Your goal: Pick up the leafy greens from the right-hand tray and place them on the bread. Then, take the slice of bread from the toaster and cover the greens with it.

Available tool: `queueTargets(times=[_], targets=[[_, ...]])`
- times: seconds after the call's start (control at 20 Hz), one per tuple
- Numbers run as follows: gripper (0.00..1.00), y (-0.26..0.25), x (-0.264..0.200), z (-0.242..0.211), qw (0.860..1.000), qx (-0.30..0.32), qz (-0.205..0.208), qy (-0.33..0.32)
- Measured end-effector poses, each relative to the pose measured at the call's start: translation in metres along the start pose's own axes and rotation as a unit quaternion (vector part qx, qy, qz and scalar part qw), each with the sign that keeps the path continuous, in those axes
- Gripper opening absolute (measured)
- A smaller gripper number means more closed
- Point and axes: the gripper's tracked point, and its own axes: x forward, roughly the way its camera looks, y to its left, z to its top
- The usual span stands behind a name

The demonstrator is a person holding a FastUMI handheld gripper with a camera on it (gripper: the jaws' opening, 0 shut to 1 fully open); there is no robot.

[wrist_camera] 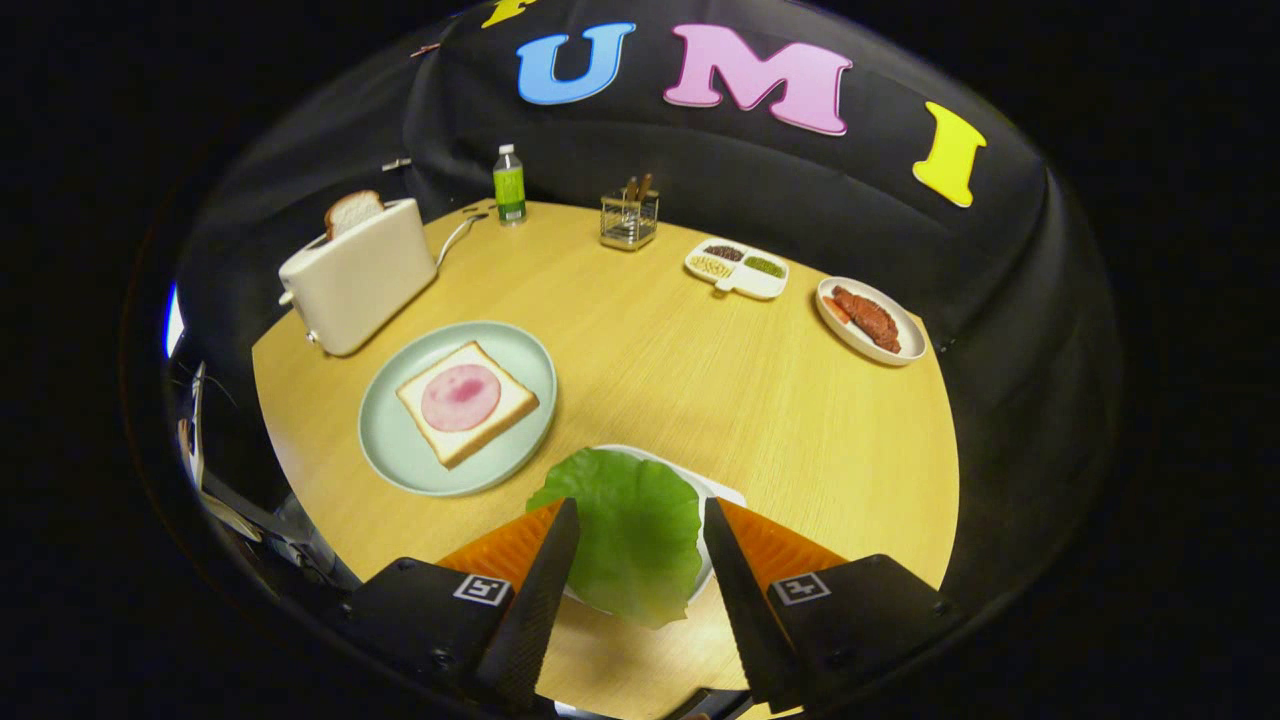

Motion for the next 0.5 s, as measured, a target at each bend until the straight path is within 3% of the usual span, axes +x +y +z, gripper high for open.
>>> queueTargets(times=[0.1, 0.25, 0.4, 0.5], targets=[[0.73, 0.007, 0.017, -0.013, 1.000, -0.001, 0.012, 0.023], [0.71, 0.009, 0.038, -0.029, 0.998, -0.002, 0.022, 0.055], [0.61, 0.012, 0.053, -0.042, 0.996, 0.010, 0.032, 0.088], [0.60, 0.013, 0.053, -0.041, 0.995, 0.007, 0.037, 0.089]])
